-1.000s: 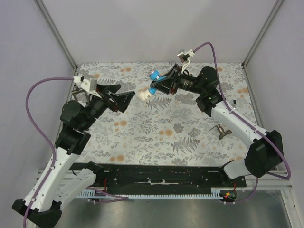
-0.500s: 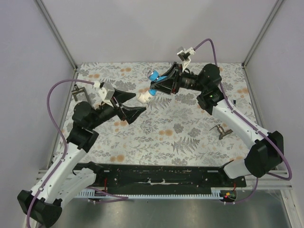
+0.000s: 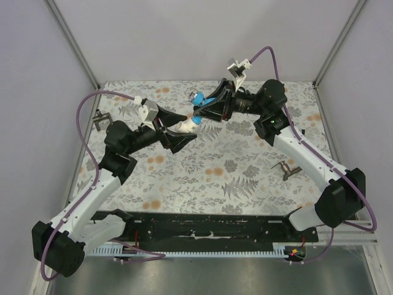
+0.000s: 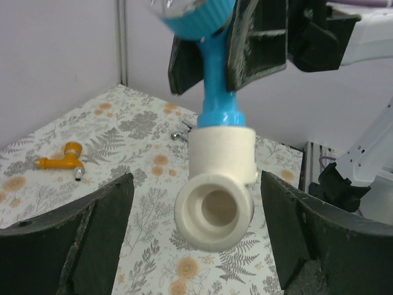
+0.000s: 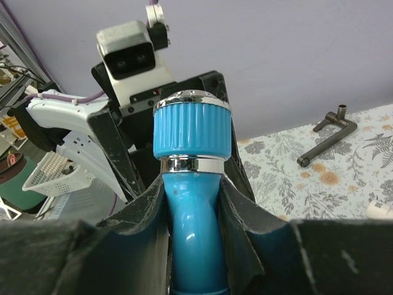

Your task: Install the water faucets

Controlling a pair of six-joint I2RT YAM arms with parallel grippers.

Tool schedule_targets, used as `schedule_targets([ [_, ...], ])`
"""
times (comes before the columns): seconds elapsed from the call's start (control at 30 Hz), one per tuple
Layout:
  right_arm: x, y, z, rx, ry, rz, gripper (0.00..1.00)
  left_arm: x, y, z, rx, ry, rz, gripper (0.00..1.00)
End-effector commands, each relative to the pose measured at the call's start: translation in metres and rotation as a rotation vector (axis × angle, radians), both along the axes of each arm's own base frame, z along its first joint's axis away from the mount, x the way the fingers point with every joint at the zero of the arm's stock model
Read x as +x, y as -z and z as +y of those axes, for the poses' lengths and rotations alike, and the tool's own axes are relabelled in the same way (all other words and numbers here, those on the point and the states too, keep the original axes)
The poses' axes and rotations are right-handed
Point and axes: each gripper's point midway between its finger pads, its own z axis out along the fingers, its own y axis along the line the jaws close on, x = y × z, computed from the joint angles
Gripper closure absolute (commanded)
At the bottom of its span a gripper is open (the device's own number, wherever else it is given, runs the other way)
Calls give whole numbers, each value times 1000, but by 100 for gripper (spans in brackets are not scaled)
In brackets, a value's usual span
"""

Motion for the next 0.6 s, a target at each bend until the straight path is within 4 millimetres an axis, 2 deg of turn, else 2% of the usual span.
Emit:
schedule_targets([
  [0.0, -10, -26, 2, 40, -39, -83, 100, -17, -49, -6, -79, 101, -123, 12],
  [0.07, -10, -25, 3, 39, -42, -82, 100, -16, -51, -7, -88, 103, -116, 17],
  [0.13, -9, -23, 4, 36, -42, -76, 100, -10, -47, -8, -79, 89, -89, 29],
  [0.2, -7, -23, 4, 35, -32, -69, 100, -4, -39, -9, -52, 80, -65, 50],
  [0.3, -1, -19, 5, 18, 5, -36, 100, 7, -30, -6, 2, 19, -45, 94],
  [0.33, 4, -15, 4, 7, 22, -14, 100, 16, -24, -2, 33, -51, -38, 98],
  [0.47, 20, -1, 2, -32, 144, 78, 100, 28, -12, 9, 183, -298, -184, 98],
  [0.57, 29, 14, -1, -77, 241, 152, 100, 32, -16, 21, 236, -482, -271, 98],
])
